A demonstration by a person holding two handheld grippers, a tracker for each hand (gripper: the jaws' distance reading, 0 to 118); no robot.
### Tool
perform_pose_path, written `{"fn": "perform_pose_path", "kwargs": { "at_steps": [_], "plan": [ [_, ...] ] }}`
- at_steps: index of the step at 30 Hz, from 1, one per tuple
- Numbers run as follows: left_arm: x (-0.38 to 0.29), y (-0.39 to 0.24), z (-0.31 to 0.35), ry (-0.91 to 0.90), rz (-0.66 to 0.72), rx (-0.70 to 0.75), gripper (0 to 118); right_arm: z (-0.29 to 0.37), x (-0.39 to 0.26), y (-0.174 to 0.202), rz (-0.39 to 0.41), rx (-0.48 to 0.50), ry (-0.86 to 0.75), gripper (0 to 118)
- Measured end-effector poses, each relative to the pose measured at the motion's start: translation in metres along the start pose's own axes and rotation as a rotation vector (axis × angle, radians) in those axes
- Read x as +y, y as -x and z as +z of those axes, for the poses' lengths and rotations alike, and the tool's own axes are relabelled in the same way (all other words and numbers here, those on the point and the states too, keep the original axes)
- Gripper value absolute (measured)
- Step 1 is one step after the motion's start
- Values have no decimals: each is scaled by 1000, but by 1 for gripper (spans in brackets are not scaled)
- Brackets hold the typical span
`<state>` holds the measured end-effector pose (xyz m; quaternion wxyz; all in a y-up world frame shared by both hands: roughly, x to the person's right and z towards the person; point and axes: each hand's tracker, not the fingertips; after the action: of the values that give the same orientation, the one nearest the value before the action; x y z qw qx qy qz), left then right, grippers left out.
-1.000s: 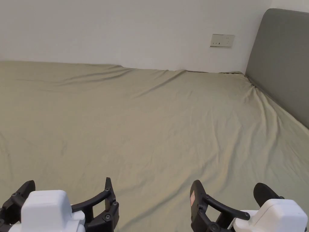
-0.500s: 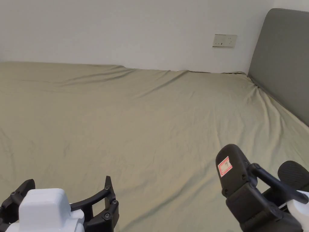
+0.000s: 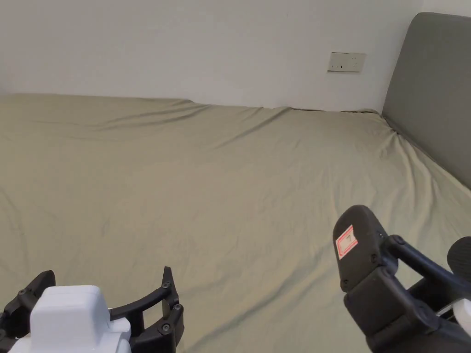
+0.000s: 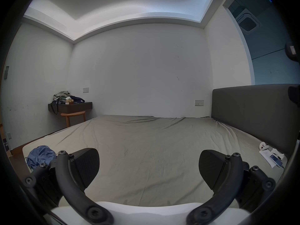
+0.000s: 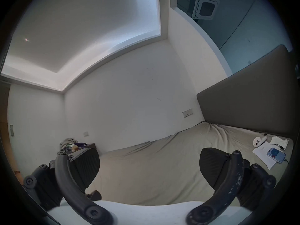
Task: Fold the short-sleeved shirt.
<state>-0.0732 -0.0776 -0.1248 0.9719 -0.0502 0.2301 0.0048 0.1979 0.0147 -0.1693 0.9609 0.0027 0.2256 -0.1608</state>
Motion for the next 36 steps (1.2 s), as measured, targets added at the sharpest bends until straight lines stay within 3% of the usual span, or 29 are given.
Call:
{"fn": "perform_pose_path", "kwargs": {
  "at_steps": [5, 14, 19, 24, 29, 36],
  "plan": [
    [0, 2, 0, 1, 2, 1, 118, -10, -10, -13, -87, -31, 53, 118],
    [0, 3, -1, 10, 5, 7, 118, -11, -12, -27, -149, -57, 42, 118],
    [-1, 2, -1, 13, -2, 6, 118, -7, -9, -27, -144, -12, 36, 118],
    [0, 0, 0, 14, -5, 1, 118, -11, -10, -22, -87, -72, 51, 118],
    [0, 1, 0, 16, -4, -3, 118, -17, -14, -27, -129, -121, 82, 118],
    [2, 1, 0, 13, -1, 1, 118, -21, -16, -32, -123, -177, 105, 118]
  ]
}}
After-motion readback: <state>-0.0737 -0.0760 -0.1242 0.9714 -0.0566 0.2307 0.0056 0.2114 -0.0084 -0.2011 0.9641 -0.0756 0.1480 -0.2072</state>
